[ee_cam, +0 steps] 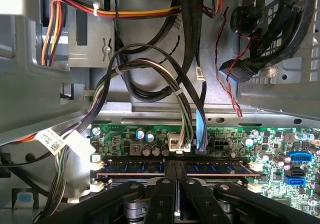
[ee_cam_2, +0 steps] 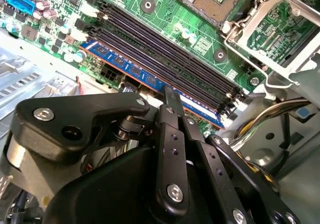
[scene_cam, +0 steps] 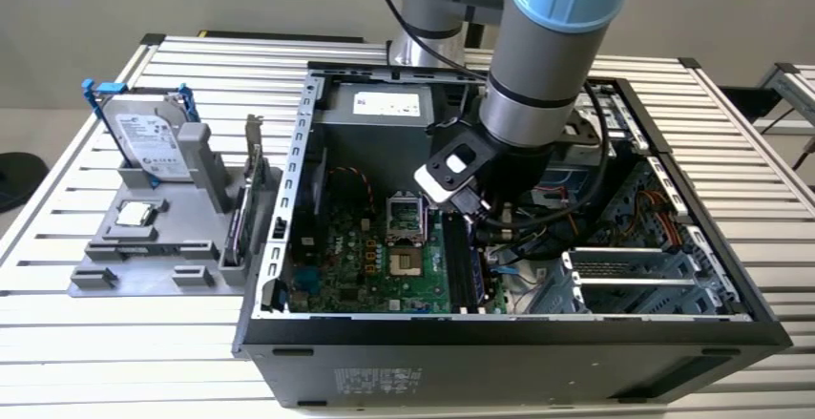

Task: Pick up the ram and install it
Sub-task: 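Press down the ram until it locks into place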

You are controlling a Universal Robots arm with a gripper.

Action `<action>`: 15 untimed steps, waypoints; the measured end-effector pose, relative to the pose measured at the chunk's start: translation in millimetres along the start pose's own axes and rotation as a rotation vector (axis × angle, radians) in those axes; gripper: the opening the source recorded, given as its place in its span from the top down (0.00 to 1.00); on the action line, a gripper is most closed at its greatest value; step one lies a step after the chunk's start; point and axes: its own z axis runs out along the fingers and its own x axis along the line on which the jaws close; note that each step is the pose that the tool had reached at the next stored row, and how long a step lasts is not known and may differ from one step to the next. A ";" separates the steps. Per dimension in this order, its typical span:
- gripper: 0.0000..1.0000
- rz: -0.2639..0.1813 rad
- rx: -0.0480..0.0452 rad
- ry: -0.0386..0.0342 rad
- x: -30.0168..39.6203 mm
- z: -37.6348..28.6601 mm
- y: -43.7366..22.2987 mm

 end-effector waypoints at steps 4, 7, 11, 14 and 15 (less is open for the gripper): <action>1.00 0.000 0.0000 0.0004 0.1 1.0 0.0; 1.00 0.000 -0.0001 0.0005 0.1 1.1 0.0; 1.00 0.000 -0.0001 0.0005 0.1 1.1 0.0; 1.00 0.000 -0.0001 0.0005 0.1 1.1 0.0; 1.00 0.000 -0.0001 0.0005 0.1 1.1 0.0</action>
